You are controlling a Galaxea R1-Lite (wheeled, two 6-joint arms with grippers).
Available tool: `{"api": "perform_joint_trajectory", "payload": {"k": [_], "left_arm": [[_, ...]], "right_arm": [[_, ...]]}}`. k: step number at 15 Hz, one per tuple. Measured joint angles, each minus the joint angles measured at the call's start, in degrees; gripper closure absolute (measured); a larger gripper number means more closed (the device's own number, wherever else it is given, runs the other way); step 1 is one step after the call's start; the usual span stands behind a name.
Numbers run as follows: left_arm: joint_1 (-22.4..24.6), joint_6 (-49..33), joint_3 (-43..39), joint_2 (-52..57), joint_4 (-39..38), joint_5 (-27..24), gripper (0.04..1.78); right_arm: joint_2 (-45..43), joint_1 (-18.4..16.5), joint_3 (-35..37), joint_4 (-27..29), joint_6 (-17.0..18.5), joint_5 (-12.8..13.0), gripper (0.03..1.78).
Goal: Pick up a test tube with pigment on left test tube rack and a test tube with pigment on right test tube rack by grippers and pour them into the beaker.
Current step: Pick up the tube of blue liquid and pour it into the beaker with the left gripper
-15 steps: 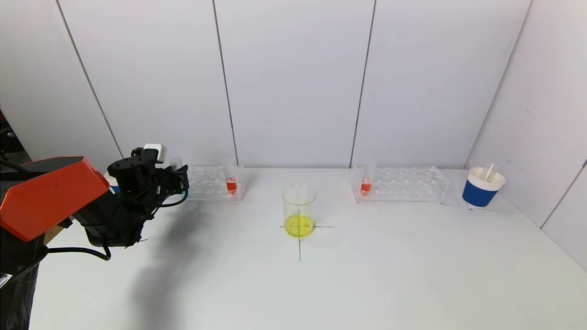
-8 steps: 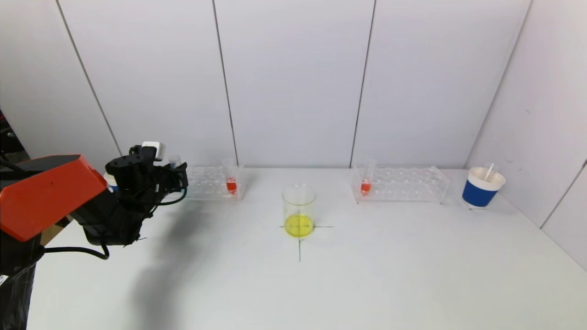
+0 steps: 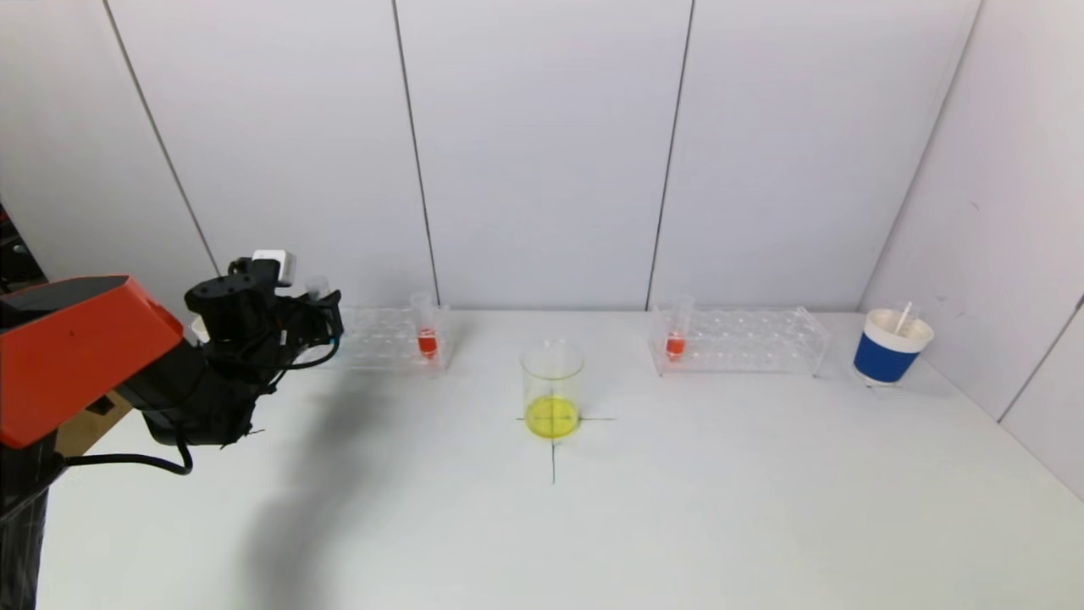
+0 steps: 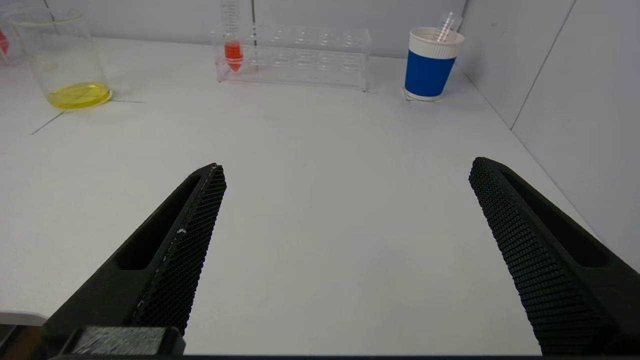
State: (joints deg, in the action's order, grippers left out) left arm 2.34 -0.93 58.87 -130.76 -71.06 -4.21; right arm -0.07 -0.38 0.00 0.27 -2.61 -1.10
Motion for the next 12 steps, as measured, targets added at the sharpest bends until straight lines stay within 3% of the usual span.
{"api": "perform_joint_trajectory", "payload": {"k": [12], "left_arm": [[-0.3, -0.11, 5.4, 6.25, 8.11, 0.1, 1.37]], "right_arm": [[0.0, 0.0, 0.0, 0.0, 0.02, 0.0, 0.04]]}}
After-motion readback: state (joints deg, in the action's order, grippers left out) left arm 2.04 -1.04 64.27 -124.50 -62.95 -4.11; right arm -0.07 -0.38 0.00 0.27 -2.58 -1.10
